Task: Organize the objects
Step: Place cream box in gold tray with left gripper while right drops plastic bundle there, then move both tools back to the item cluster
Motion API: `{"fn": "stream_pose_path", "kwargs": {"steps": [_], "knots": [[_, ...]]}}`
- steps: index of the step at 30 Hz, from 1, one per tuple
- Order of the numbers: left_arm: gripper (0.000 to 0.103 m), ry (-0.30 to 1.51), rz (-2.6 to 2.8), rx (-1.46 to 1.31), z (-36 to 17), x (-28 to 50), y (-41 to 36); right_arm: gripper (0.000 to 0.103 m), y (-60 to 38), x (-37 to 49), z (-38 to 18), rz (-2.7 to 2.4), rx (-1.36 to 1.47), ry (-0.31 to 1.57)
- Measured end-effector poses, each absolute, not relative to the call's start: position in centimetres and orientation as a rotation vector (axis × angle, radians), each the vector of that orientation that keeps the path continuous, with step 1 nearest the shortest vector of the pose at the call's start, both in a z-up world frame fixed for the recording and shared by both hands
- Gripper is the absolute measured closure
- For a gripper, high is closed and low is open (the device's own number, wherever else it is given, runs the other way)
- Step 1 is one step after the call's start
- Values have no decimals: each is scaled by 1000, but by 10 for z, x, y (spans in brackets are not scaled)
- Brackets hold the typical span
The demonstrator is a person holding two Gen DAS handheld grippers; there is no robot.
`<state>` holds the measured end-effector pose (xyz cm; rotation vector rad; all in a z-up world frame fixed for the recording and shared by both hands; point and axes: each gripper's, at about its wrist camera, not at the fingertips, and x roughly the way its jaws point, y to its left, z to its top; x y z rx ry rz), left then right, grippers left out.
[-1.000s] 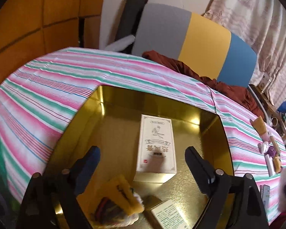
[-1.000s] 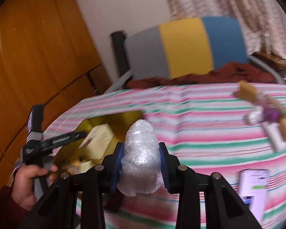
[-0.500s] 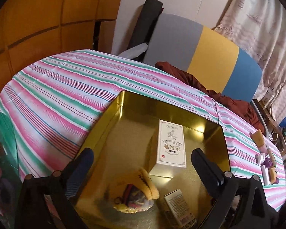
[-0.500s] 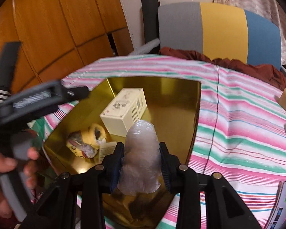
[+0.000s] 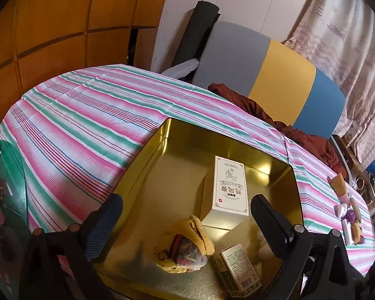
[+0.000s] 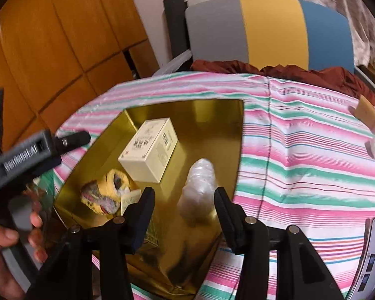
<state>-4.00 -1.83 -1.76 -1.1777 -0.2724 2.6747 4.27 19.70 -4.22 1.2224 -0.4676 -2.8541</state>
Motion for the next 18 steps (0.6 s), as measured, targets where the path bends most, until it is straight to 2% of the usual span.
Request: {"fn": "stream_pose_path", "kwargs": {"steps": [18], "knots": [[0, -194, 2597, -1150, -9, -22, 29, 53, 241, 74, -10, -2949, 1118, -530]]}}
